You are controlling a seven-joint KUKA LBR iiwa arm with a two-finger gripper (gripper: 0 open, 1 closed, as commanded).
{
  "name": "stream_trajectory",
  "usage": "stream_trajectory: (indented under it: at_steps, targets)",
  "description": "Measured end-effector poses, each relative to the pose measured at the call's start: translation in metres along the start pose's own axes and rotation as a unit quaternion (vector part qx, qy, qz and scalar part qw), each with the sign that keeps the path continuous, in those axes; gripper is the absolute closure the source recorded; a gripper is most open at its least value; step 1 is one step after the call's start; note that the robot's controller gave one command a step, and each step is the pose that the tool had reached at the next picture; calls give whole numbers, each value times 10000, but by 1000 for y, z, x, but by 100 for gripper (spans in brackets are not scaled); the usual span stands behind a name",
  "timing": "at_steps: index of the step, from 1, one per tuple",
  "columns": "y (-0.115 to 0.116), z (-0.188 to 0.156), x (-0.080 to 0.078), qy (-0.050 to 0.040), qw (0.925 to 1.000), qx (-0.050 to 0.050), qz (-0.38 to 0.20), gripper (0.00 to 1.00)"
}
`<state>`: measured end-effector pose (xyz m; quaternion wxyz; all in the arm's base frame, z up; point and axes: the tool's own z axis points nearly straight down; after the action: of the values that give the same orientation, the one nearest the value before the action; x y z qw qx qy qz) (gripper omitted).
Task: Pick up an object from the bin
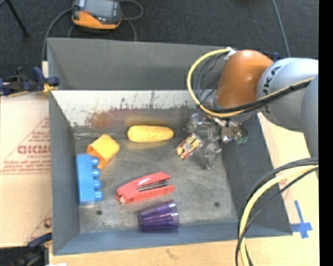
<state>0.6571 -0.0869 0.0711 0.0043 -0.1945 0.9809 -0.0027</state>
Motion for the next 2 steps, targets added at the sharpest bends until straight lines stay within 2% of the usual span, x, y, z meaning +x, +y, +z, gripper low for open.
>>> stream_trajectory:
  at_steps: [1,2]
  targets:
    - [4,-5,-3,-25,9954,17,-957,100]
    - [4,-5,-3,-26,9954,16,-955,100]
